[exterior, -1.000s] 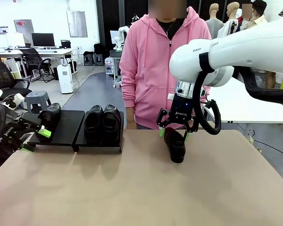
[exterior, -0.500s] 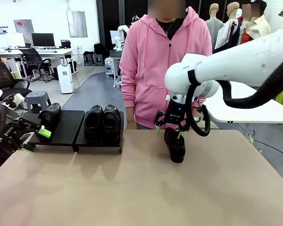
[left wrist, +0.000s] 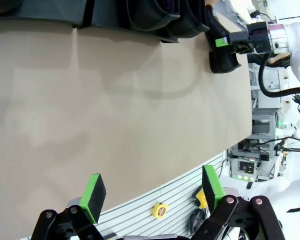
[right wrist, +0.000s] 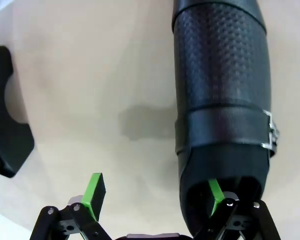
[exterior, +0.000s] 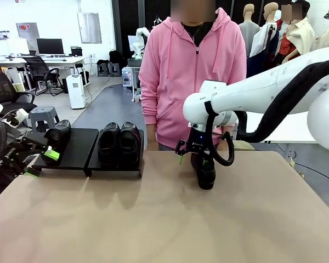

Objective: Organize the shoes by placing them on the stand.
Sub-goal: Pick up one Shoe and place it in the middle of the table.

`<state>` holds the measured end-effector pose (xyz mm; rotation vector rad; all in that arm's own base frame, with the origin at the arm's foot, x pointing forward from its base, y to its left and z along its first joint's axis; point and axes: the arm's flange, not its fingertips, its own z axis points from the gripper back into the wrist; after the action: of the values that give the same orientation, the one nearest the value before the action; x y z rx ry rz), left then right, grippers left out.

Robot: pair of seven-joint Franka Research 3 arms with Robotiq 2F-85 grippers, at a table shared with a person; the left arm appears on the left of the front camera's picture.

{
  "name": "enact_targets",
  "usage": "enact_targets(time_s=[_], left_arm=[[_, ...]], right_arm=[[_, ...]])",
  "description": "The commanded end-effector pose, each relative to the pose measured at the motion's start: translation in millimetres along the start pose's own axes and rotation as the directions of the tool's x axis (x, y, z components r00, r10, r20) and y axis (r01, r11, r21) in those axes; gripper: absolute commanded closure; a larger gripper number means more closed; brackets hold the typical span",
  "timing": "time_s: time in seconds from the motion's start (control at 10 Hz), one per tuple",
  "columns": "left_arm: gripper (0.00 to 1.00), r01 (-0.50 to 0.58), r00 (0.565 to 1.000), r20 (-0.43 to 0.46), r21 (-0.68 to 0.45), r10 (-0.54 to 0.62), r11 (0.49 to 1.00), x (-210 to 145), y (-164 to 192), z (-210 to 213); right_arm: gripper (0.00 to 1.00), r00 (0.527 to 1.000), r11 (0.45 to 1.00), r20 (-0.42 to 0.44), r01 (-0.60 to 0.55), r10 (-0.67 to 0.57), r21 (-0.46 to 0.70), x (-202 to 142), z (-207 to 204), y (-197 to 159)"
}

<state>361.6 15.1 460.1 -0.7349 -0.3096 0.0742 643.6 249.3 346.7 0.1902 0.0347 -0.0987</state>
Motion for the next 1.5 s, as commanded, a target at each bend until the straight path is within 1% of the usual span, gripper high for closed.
enact_targets(time_s=[0.0, 0.1, 0.2, 0.3, 0.4, 0.9, 1.1, 1.3, 1.4], left_arm=[[0.0, 0.017, 1.0, -0.004, 0.003, -0.016, 1.0, -0.7, 2.6, 3.0], [0.0, 0.017, 1.0, -0.004, 0.003, -0.016, 1.0, -0.7, 2.6, 3.0], [0.0, 0.017, 1.0, -0.004, 0.003, -0.016, 1.0, -0.7, 2.6, 3.0], [0.0, 0.017, 1.0, -0.004, 0.003, -0.016, 1.0, -0.7, 2.6, 3.0], [0.0, 0.017, 1.0, -0.004, 0.003, -0.016, 1.0, -0.7, 2.6, 3.0], [0.0, 0.017, 1.0, -0.004, 0.003, -0.016, 1.0, -0.7, 2.6, 3.0], [0.0, 0.017, 1.0, -0.004, 0.003, -0.016, 1.0, -0.7, 2.6, 3.0], [0.0, 0.017, 1.0, -0.004, 0.003, -0.016, 1.0, -0.7, 2.6, 3.0], [0.0, 0.017, 1.0, -0.004, 0.003, -0.016, 1.0, -0.7, 2.6, 3.0]], right_arm=[[0.0, 0.999, 0.997, 0.019, 0.042, -0.041, -0.06, 8.0, 0.8, 9.3], [0.59, 0.999, 0.997, 0.015, 0.038, -0.037, -0.064, 6.0, 0.0, 8.9], [1.0, 0.999, 0.996, 0.027, 0.039, -0.037, -0.076, 4.2, 0.7, 10.0], [1.0, 0.999, 0.996, 0.031, 0.045, -0.042, -0.082, 3.9, 0.8, 10.1], [1.0, 0.995, 0.991, 0.037, 0.095, -0.092, -0.09, 2.8, -0.9, 8.8], [1.0, 0.989, 0.987, 0.014, 0.147, -0.146, -0.07, 2.4, 4.0, -4.9], [1.0, 0.987, 0.985, 0.024, 0.16, -0.159, -0.059, -1.2, 12.6, -14.7], [1.0, 0.987, 0.987, 0.037, 0.16, -0.159, -0.025, -8.4, 39.1, -39.4], [1.0, 0.992, 0.993, 0.048, 0.112, -0.114, 0.032, -29.1, 68.8, -50.2]])
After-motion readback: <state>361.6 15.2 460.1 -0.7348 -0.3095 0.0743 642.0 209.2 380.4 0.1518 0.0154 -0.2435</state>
